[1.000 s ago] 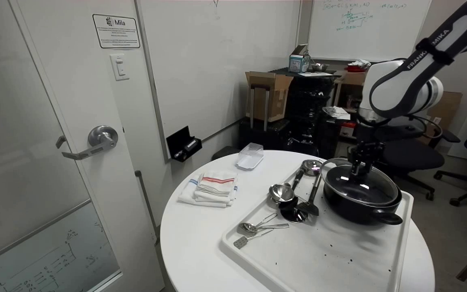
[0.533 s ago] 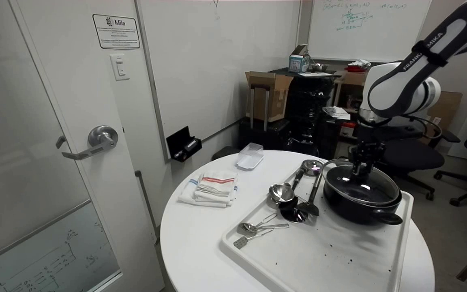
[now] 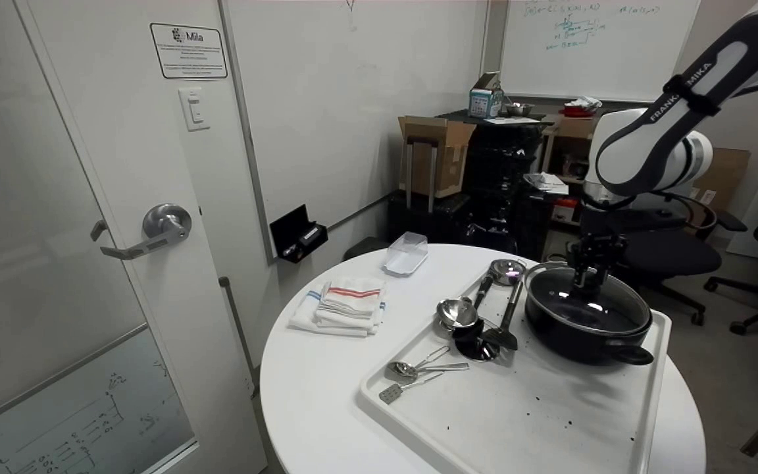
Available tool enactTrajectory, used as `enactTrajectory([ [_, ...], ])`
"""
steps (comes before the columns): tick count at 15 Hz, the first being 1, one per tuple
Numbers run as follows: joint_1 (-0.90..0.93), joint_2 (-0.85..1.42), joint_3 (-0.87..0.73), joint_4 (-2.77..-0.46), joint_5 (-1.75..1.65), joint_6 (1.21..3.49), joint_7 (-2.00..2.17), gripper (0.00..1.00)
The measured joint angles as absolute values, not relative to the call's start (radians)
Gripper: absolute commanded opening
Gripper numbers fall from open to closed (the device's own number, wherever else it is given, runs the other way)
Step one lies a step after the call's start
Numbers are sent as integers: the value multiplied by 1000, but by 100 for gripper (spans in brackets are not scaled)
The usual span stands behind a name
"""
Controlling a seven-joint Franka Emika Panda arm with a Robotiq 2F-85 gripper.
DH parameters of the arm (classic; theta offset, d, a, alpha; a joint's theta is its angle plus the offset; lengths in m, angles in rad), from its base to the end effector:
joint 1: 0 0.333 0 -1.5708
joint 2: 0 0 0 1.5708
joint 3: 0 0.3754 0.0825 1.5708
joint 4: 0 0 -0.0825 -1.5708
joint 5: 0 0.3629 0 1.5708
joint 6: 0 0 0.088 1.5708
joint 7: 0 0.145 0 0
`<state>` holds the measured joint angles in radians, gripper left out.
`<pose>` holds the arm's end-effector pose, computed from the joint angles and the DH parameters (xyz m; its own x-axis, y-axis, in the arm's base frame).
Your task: Put the lid on the pot
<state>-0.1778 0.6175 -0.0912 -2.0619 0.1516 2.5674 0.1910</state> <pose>0.5710 -0.1563 0.1507 0.8325 -0.5433 -0.1083 -0.5460 -0.8378 0.0053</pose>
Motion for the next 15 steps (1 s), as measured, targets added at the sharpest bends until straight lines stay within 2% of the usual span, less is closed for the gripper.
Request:
enactTrajectory([
  [15, -185, 627, -101, -2053, 152, 2547, 192, 26],
])
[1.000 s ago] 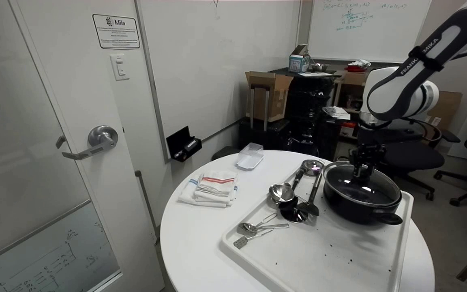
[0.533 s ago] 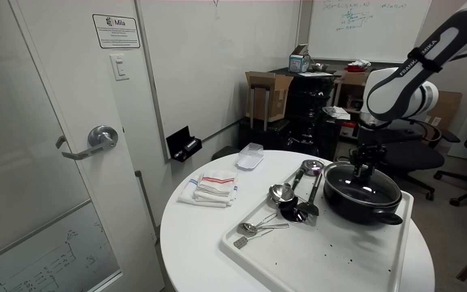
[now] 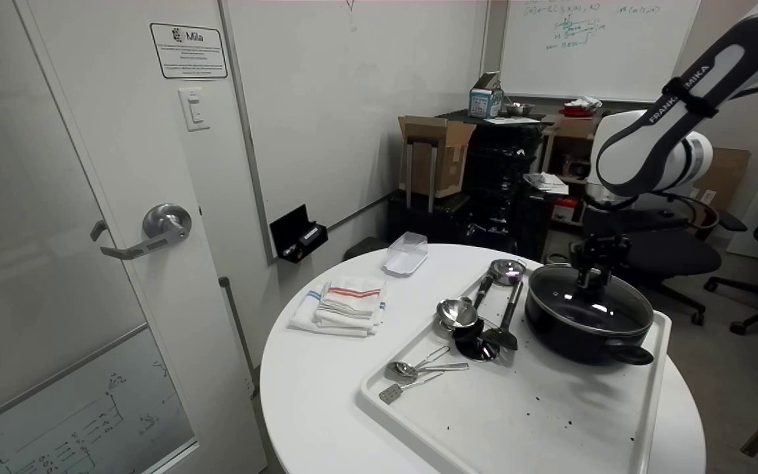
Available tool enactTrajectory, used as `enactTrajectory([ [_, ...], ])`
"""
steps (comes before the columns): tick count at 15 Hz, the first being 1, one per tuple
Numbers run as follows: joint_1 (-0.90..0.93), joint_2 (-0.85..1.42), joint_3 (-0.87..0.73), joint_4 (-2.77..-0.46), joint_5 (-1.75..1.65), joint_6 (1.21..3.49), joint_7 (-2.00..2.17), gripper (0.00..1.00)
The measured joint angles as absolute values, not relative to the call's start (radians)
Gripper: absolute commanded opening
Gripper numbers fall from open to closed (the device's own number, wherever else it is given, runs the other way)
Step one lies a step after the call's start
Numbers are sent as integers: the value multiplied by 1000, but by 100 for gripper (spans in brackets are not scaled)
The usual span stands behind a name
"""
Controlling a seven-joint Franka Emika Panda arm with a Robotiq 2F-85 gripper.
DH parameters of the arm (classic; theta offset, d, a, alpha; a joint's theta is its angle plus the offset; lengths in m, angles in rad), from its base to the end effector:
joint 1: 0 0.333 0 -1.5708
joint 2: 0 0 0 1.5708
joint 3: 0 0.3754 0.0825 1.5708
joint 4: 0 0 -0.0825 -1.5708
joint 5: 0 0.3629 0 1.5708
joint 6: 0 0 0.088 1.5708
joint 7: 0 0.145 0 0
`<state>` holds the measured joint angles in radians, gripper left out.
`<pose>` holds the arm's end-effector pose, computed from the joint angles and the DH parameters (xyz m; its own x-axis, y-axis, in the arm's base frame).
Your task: Put the lid on the pot
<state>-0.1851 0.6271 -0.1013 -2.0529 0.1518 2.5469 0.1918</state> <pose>0.5675 -0.1655 0.1467 0.8215 -0.5561 -0.1263 -0.5589 -0.8291 0.0154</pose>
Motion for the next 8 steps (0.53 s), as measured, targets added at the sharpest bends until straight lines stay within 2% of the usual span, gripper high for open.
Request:
enactTrajectory([
  [8, -185, 627, -113, -2053, 152, 2545, 194, 26],
])
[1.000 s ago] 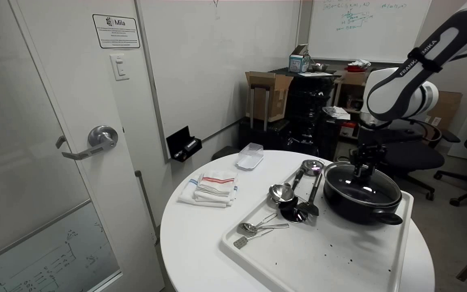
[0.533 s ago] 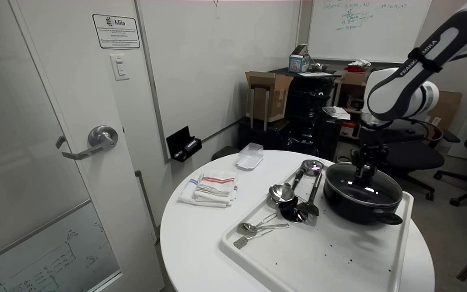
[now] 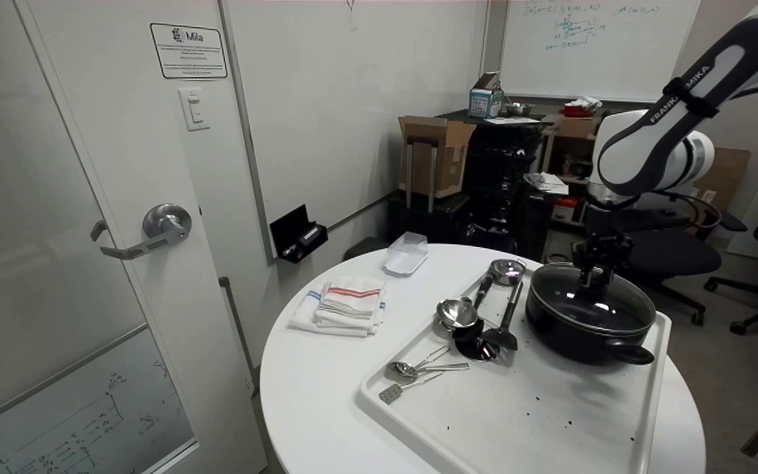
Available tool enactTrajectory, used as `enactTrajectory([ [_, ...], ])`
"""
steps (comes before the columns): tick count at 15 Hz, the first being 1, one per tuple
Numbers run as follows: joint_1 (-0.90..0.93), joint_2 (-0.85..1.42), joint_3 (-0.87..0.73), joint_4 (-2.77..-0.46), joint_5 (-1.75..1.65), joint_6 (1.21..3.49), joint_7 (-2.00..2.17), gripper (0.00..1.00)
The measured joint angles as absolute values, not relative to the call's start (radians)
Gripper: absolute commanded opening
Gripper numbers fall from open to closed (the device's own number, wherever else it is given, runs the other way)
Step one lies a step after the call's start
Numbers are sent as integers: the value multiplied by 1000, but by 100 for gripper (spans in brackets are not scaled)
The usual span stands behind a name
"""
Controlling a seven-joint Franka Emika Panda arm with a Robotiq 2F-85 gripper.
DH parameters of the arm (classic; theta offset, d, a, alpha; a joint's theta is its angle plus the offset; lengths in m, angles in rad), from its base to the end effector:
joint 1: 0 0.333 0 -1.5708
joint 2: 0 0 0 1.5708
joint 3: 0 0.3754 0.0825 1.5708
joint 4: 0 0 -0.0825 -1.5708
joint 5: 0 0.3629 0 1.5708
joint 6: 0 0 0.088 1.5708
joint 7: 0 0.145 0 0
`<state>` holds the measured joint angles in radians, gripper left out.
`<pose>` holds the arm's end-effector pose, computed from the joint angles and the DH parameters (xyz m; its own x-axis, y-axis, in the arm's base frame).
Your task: Put the lid on the pot
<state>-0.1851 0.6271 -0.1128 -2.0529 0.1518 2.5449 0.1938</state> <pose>0.5654 -0.1719 0.1470 0.8147 -0.5661 -0.1255 -0.5682 -0.8226 0.0223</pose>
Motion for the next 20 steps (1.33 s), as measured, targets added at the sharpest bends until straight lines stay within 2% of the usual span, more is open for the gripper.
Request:
enactTrajectory([
  [1, -185, 627, -113, -2053, 152, 2545, 194, 26],
  [2, -185, 627, -113, -2053, 152, 2545, 194, 76],
  [3, -185, 627, -113, -2053, 152, 2545, 194, 77],
  [6, -183, 626, -117, -2052, 152, 2545, 194, 96],
  [7, -182, 624, -119, -2051, 152, 2545, 194, 100],
  [20, -164, 607, -122, -2048, 152, 2546, 194, 100],
])
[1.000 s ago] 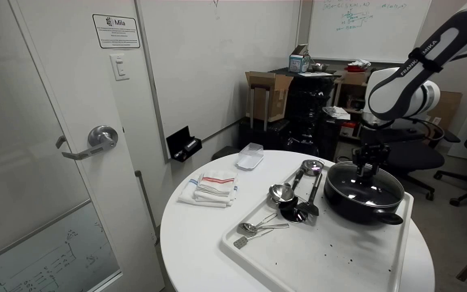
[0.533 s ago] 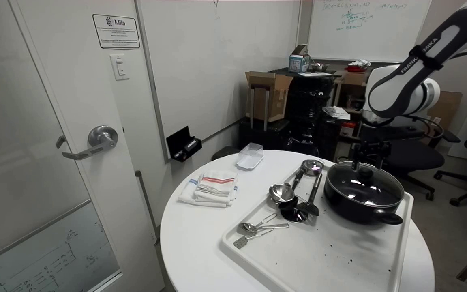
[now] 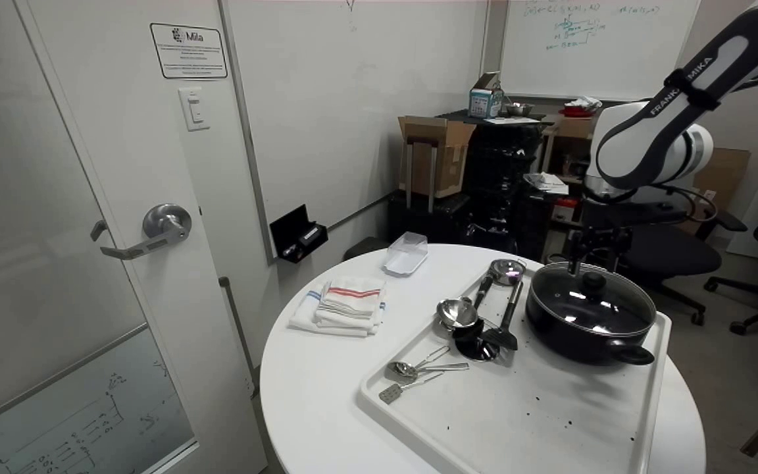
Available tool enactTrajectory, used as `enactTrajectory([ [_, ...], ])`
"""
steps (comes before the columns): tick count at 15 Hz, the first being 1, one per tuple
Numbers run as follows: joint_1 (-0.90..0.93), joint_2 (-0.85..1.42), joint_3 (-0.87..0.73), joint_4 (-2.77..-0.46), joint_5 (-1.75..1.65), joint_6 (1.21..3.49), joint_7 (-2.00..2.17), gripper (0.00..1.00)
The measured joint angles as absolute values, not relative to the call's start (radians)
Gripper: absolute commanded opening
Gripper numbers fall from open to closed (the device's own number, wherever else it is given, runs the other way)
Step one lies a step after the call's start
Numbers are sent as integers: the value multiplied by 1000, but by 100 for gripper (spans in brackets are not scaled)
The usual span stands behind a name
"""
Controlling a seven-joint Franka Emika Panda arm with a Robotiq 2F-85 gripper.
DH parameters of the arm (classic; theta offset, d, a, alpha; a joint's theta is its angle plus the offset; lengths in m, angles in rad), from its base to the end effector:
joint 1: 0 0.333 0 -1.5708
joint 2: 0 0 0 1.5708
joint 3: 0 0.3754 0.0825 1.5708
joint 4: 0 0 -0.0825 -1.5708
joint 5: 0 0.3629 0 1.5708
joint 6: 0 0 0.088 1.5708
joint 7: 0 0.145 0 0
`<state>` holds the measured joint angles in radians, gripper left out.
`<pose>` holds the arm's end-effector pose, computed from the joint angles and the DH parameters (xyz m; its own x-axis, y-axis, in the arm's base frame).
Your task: Put the lid on the pot
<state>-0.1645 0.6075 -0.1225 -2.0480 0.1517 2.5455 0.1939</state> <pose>0.5731 -0.1668 0.1605 0.8247 -0.5566 -0.1002 -0.5579 -0.8297 0.0177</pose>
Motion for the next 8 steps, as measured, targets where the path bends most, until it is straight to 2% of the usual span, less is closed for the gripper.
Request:
enactTrajectory([
  [6, -155, 609, -126, -2055, 149, 2546, 194, 100],
  [7, -152, 609, -128, -2056, 149, 2546, 194, 75],
  [8, -150, 610, -131, -2056, 148, 2546, 194, 74],
])
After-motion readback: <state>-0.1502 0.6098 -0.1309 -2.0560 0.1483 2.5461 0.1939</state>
